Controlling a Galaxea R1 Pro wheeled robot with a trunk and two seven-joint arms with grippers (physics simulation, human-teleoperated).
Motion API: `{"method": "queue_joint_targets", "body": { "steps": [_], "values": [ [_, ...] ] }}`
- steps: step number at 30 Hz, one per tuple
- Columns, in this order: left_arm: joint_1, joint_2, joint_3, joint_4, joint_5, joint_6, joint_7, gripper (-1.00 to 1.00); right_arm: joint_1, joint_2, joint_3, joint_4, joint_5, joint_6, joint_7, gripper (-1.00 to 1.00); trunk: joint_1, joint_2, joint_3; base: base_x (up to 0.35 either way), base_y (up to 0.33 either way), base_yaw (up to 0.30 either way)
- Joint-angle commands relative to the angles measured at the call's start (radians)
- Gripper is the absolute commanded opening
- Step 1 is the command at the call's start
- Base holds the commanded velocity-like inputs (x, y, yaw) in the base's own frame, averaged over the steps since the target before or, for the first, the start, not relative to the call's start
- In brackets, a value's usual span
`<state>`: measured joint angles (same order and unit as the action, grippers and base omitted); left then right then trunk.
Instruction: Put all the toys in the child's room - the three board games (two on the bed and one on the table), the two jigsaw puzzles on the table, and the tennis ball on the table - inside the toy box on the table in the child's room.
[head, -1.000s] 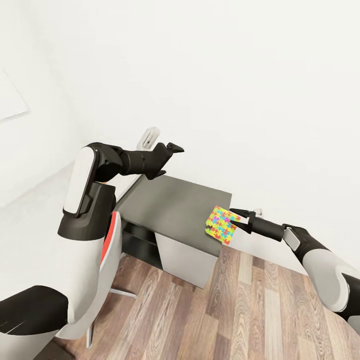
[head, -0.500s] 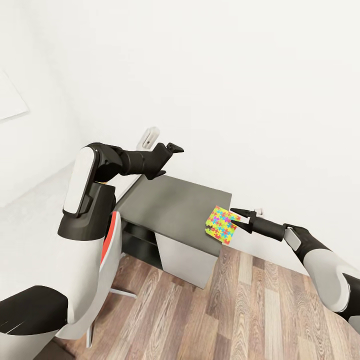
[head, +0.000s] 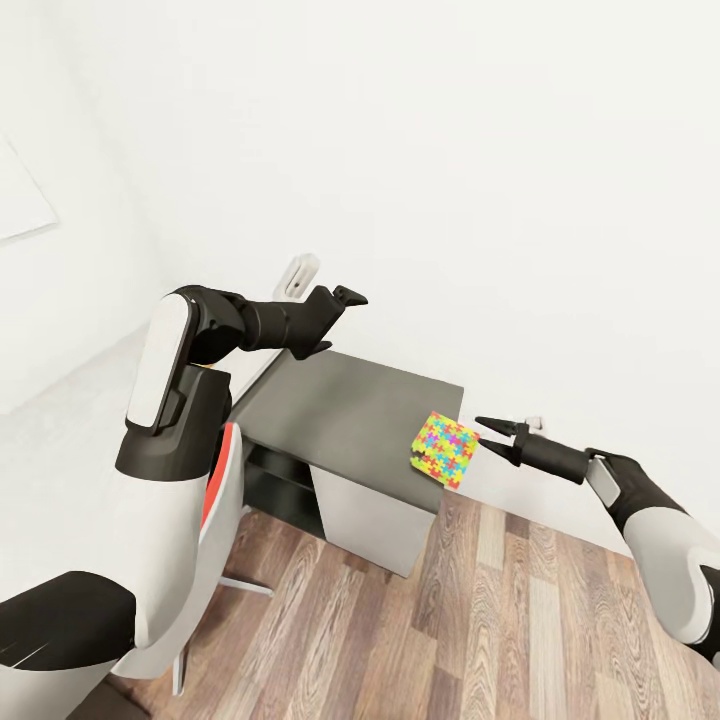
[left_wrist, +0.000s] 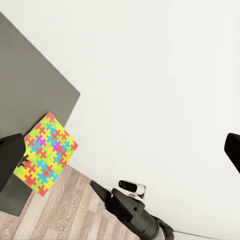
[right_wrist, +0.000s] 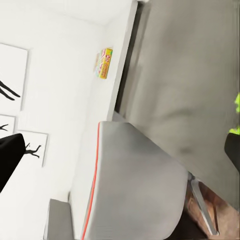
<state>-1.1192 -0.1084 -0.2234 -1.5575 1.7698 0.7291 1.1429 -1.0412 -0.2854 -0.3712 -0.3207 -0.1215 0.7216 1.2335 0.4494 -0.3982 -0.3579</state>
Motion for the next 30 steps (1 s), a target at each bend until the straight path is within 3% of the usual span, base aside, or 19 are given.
{"method": "queue_joint_targets", "body": {
  "steps": [1,13,30],
  "values": [
    [-0.001,-0.001,0.001,0.0,0.007,0.004,0.009,1.0,-0.001,0.0,-0.001,0.0,-0.002,0.007,0.001,1.0,0.001,-0.002,-0.002,0.0,0.0,0.0],
    [-0.002,-0.001,0.001,0.0,0.007,0.004,0.009,1.0,0.034,-0.018,-0.002,-0.072,-0.034,0.054,-0.002,1.0,0.001,-0.002,-0.002,0.0,0.0,0.0],
    [-0.002,0.0,0.002,0.0,0.007,0.005,0.008,1.0,0.04,-0.043,-0.004,-0.074,-0.042,0.069,-0.016,1.0,0.001,-0.002,-0.002,0.0,0.0,0.0]
  ]
}}
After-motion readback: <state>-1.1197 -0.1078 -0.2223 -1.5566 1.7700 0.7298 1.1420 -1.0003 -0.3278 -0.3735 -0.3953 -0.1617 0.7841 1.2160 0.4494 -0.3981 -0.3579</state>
